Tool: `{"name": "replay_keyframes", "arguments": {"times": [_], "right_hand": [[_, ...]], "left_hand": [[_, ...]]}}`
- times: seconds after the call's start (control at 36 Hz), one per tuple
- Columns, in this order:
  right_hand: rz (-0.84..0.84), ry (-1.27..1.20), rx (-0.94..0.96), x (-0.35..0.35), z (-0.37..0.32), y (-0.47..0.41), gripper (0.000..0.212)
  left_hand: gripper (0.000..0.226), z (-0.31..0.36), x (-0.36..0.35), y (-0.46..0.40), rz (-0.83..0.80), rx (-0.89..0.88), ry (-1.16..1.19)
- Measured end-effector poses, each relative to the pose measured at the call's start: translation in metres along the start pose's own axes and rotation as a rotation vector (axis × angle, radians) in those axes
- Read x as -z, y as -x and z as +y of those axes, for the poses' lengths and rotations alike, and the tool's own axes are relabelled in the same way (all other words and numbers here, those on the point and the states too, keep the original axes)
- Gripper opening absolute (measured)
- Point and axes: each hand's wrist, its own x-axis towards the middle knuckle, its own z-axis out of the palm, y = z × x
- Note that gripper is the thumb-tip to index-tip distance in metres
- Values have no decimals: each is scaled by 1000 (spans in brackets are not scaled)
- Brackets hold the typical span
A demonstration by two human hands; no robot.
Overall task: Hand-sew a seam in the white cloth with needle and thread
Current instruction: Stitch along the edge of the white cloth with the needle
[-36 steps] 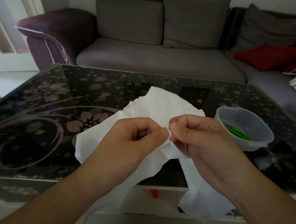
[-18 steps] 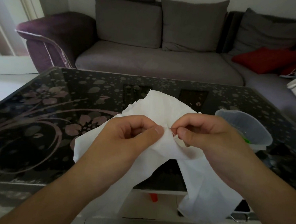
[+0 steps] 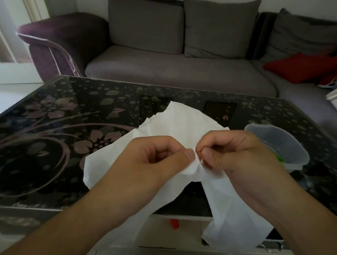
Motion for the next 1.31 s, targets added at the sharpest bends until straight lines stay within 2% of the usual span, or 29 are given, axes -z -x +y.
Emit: {"name": "replay_keyframes", "arguments": {"times": [0.19,0.44,0.92,1.19,1.31], "right_hand": [[-17,-69,42,5,-4,2,29],[-21,54,105,13,-8,2,35],[96,24,193,6,-3,2,32],[21,131,254,6,-5,3,34],[-39,214,346,1,-3,4,34]], "left_hand": [[31,-2,5,-2,36,-47,39],[21,0,8,-5,19,-43,87],[23,-4,7,-4,-10,7,59],[21,-5,4,-5,18,48,51],[18,-7,4,-6,20,12,19]]}}
